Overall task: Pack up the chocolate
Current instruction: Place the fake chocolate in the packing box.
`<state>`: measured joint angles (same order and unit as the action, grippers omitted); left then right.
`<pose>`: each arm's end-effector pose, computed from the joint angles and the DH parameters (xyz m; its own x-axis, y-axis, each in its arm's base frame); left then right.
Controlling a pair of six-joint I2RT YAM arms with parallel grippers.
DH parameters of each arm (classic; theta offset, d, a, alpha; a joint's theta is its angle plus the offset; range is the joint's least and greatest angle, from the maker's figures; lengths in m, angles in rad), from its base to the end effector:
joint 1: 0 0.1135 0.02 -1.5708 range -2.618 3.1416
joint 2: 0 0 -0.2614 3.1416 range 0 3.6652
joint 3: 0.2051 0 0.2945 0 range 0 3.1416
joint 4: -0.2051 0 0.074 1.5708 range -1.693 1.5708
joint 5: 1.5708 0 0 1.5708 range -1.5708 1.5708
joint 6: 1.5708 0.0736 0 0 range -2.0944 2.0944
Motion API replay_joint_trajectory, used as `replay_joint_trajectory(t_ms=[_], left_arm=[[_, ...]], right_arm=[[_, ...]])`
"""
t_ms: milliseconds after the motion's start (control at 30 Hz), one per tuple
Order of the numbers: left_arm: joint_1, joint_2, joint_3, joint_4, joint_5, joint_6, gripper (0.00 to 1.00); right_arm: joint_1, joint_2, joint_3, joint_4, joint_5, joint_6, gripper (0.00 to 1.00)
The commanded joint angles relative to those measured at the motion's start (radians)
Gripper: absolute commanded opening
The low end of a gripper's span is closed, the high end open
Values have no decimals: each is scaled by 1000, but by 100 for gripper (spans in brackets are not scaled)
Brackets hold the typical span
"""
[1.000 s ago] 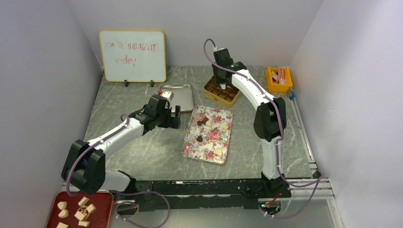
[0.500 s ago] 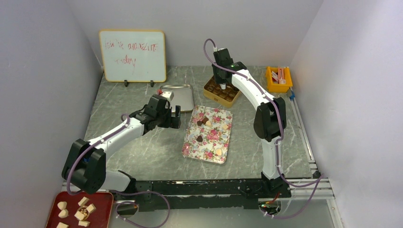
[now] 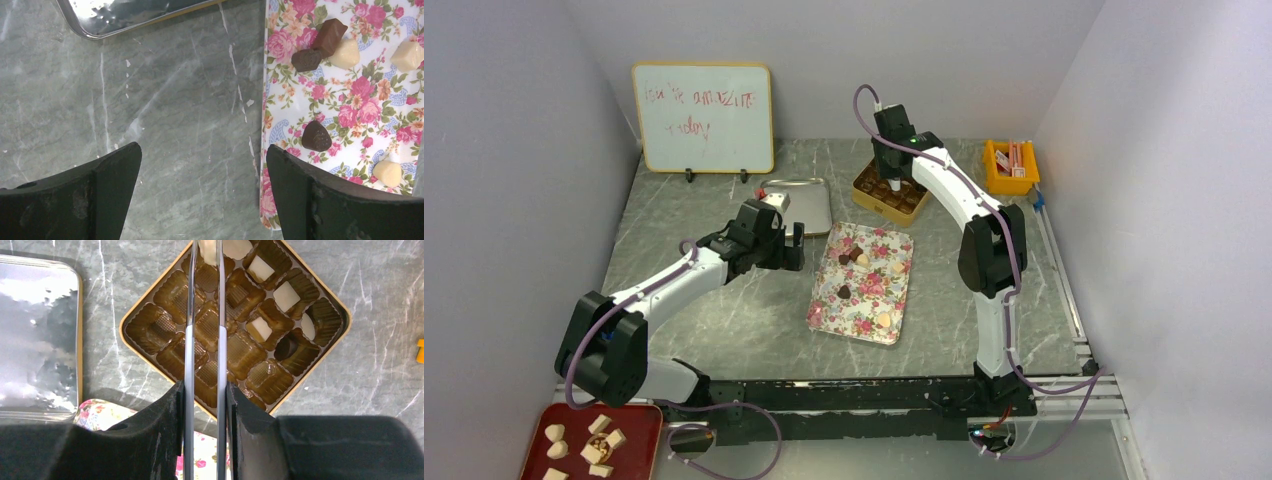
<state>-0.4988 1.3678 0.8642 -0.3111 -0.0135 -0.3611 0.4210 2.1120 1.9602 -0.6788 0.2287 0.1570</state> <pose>0.3079 -0.1666 0.1755 -0.7638 0.0138 -0.6453 0.2142 0.9485 -0.2332 0.5061 0.2083 0.2457 -0.7060 -0.1493 -0.6923 -0.1499 0.9869 -0.0599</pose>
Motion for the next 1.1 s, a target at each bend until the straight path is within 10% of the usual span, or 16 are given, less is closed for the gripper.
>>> replay_joint_trajectory(t_ms=[0, 1067], left_arm=[[3, -3, 33, 24, 17, -9, 100], [2, -45, 21, 17, 21, -21, 100]], right_arm=[[-8, -33, -3, 52, 21, -2, 32], [-7, -197, -57, 22, 94, 31, 35]])
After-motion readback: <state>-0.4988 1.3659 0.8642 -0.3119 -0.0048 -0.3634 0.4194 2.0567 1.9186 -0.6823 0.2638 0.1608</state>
